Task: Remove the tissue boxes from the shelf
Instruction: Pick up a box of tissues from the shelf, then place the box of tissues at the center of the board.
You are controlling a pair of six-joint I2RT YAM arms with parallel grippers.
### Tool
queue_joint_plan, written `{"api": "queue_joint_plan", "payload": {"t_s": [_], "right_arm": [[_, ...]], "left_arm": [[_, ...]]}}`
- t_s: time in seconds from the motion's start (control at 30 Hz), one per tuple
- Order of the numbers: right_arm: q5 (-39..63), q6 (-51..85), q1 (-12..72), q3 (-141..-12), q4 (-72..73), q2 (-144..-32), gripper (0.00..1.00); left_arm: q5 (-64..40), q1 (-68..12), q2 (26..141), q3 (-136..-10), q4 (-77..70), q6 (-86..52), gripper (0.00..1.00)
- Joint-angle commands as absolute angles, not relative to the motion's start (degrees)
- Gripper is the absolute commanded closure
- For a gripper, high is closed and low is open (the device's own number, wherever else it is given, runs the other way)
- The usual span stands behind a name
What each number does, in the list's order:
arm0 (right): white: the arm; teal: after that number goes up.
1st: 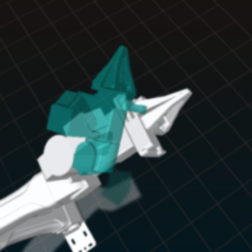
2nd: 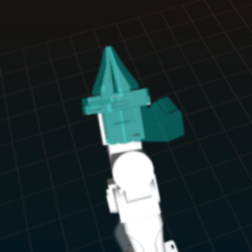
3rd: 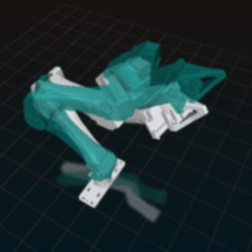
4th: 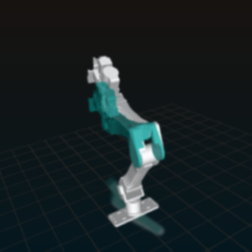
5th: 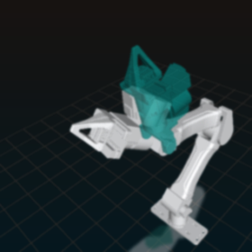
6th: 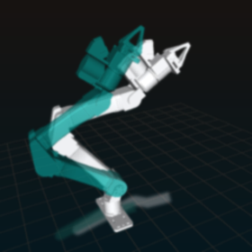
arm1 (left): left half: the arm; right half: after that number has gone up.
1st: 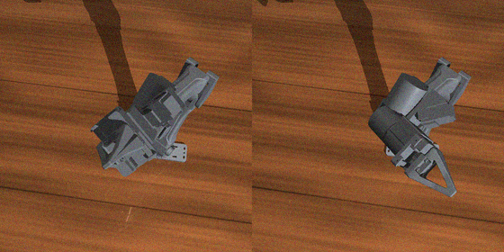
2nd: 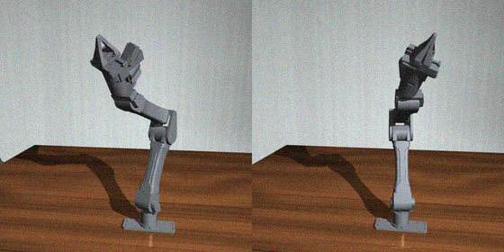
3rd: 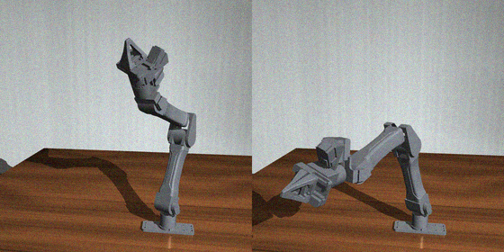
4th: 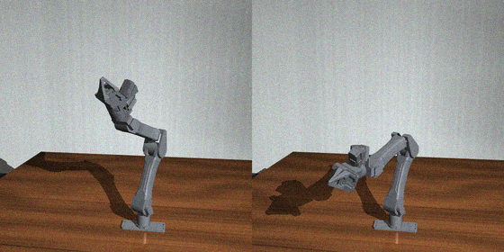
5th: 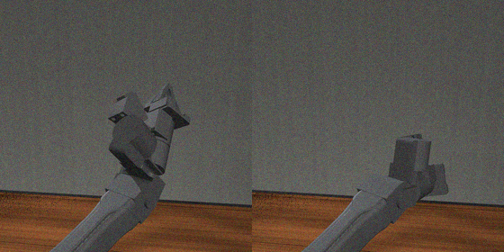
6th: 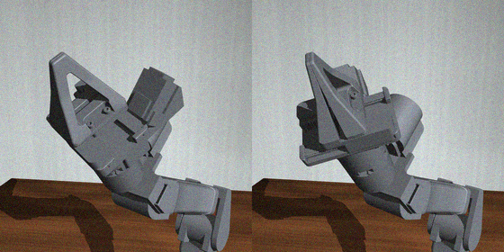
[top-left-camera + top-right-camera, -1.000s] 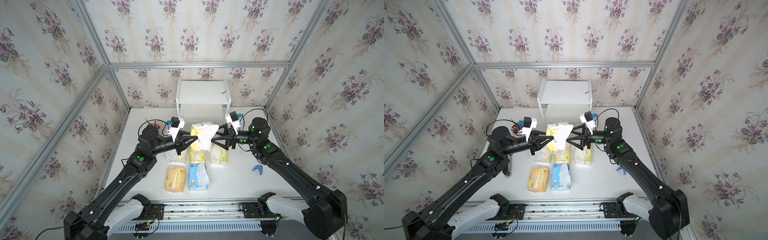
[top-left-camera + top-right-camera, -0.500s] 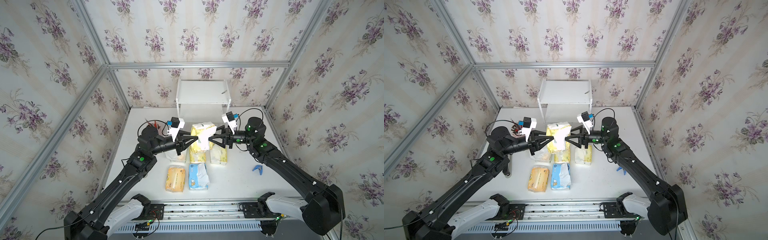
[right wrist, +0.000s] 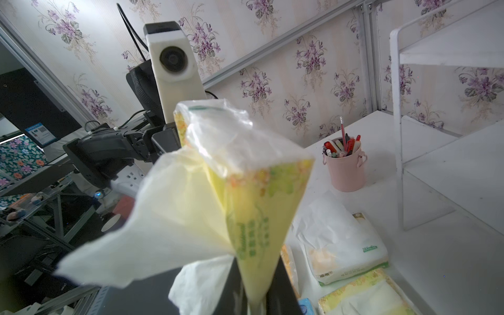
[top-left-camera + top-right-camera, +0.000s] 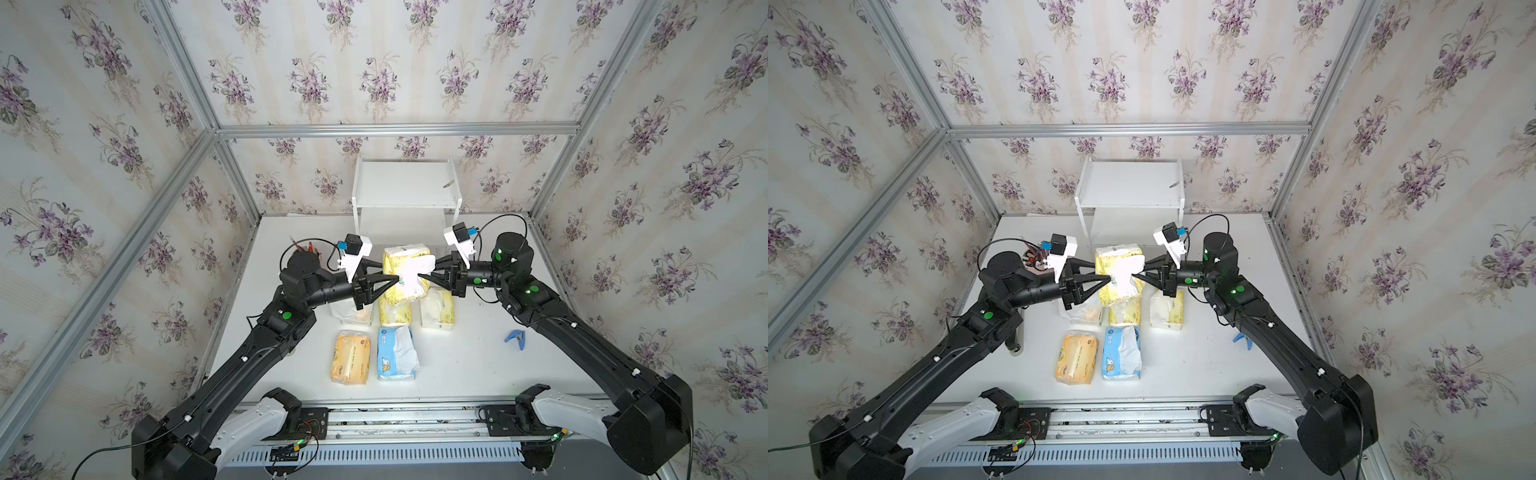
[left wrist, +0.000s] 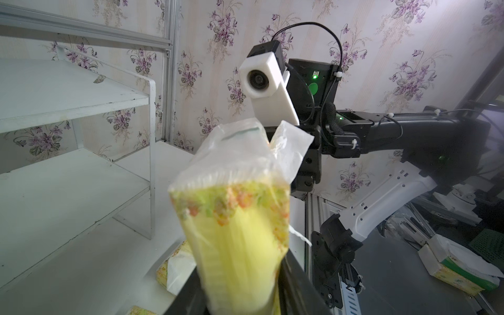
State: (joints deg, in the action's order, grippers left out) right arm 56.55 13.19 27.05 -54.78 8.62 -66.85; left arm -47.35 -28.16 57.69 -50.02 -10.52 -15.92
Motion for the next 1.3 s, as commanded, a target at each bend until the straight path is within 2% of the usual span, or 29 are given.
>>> {"api": "queue_joint_plan", "payload": {"t_s": [0.0, 0.07, 0.13, 0.23, 0.33, 0.53, 0.67, 0.77, 1.1, 1.27], "right_arm": [[52.4, 9.8, 27.1, -55.1, 5.3, -65.2, 0.92], [51.1, 8.4, 27.0, -55.6, 2.8, -64.5, 0.93], [49.4, 6.9, 27.0, -56.1, -0.2, -64.0, 0.93], [45.9, 3.4, 27.0, -56.9, -7.1, -63.3, 0.93], [42.6, 1.7, 27.0, -56.3, -12.4, -61.6, 0.93], [37.9, 2.9, 27.0, -55.6, -25.4, -57.9, 0.94], [35.9, 6.6, 27.0, -53.9, -31.3, -55.1, 0.93], [35.5, 9.0, 27.0, -51.9, -34.8, -53.9, 0.93], [40.6, 17.5, 27.1, -37.0, -34.9, -54.6, 0.94], [39.8, 20.8, 27.0, -33.0, -32.9, -53.7, 0.94]], "left_arm": [[-45.4, -28.1, 56.7, -50.2, -8.9, -14.3, 0.46], [-44.2, -28.1, 55.9, -50.2, -7.5, -13.7, 0.37], [-42.8, -28.1, 54.8, -50.1, -6.1, -13.0, 0.33], [-38.1, -28.1, 52.5, -49.7, -4.2, -12.7, 0.21], [-31.7, -28.1, 49.7, -48.2, -3.4, -12.7, 0.13], [-6.9, -28.1, 43.0, -43.0, -2.1, -14.6, 0.00], [4.2, -28.0, 40.5, -40.5, -1.0, -16.2, 0.01], [8.2, -27.9, 39.6, -39.5, 0.4, -16.9, 0.01], [9.2, -27.8, 38.1, -37.8, 1.8, -17.8, 0.01], [8.7, -27.8, 37.9, -37.5, 1.6, -18.2, 0.01]]}}
